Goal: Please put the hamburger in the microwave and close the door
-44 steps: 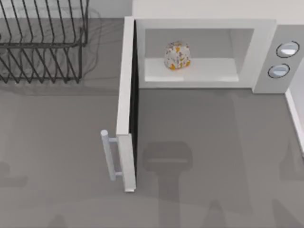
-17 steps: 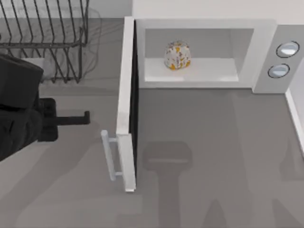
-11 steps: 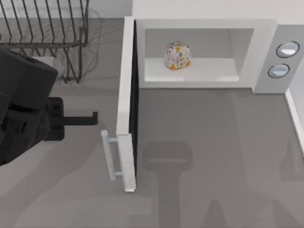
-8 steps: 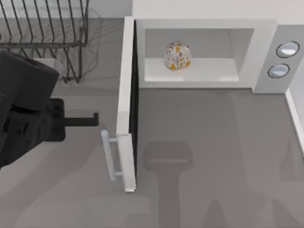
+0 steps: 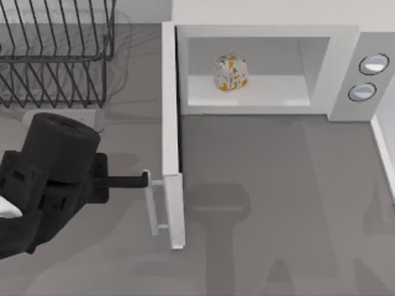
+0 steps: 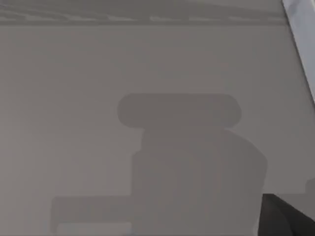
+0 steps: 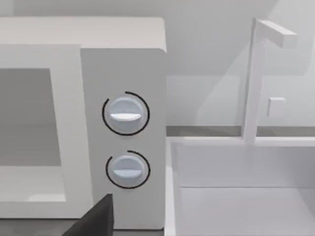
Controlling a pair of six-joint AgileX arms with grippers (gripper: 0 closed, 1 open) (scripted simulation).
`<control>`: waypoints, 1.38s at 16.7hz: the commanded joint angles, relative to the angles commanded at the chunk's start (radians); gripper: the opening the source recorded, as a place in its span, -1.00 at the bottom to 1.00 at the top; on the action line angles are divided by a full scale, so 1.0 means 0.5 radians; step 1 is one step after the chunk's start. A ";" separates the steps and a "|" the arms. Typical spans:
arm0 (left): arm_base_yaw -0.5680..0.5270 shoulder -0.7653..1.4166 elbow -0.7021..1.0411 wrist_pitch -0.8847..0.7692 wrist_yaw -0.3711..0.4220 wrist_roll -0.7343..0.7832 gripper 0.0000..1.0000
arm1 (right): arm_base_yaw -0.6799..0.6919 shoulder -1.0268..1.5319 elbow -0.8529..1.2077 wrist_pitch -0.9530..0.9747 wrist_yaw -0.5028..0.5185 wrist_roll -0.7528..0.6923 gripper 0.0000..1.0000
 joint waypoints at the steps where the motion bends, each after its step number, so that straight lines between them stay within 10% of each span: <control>1: 0.002 0.025 -0.059 0.080 0.000 0.002 -1.00 | 0.000 0.000 0.000 0.000 0.000 0.000 1.00; 23: -0.668 0.661 0.418 0.017 -0.381 -0.559 -1.00 | 0.000 0.000 0.000 0.000 0.000 0.000 1.00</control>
